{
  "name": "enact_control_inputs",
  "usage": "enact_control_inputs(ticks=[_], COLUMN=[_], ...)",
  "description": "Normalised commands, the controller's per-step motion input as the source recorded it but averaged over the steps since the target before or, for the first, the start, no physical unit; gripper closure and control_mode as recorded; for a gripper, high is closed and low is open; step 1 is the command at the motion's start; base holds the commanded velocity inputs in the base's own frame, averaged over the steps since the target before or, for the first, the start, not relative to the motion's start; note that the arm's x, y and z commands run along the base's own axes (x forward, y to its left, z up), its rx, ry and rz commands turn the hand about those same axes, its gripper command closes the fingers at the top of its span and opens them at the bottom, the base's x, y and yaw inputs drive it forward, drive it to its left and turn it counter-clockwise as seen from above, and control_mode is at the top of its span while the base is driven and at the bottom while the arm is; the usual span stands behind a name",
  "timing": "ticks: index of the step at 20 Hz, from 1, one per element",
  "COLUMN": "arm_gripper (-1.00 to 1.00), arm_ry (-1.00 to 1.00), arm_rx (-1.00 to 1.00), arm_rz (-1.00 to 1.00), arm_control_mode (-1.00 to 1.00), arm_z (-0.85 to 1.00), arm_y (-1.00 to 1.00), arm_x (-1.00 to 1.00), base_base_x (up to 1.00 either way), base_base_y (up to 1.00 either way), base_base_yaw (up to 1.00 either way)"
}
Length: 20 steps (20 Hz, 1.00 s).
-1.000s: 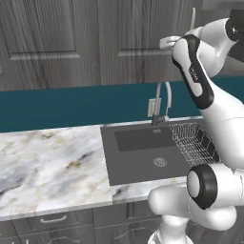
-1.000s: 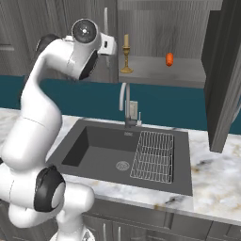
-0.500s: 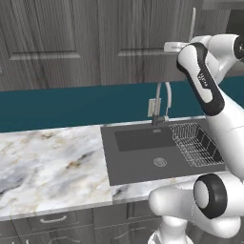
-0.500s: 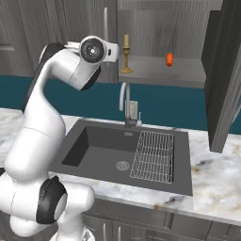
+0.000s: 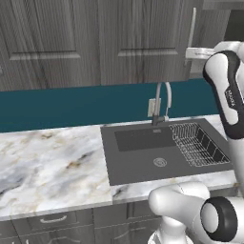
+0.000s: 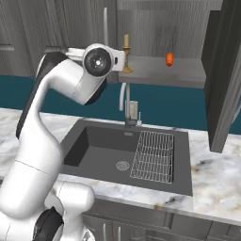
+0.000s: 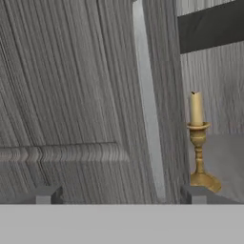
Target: Pick the candle and candle from the dining table and place them in the open cabinet. Close the cabinet after placing the objects.
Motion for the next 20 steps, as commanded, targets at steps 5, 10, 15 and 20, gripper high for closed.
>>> enact_control_inputs(ticks=[5,10,15,20], arm_gripper=[-1.00,-1.00,-1.00,-1.00], arm_ry=[-0.04,-0.04,-0.10,-0.07], arm_rx=[0.00,0.00,0.00,0.00], arm_rz=[0.00,0.00,0.00,0.00], arm_control_mode=[-1.00,-1.00,-1.00,-1.00], arm_z=[0.17,0.20,0.05,0.00], arm_y=[-0.37,-0.36,-0.35,-0.53], arm_x=[-1.00,-1.00,-1.00,-0.96], base_base_x=[0.00,0.00,0.00,0.00], base_base_y=[0.00,0.00,0.00,0.00], base_base_yaw=[0.00,0.00,0.00,0.00])
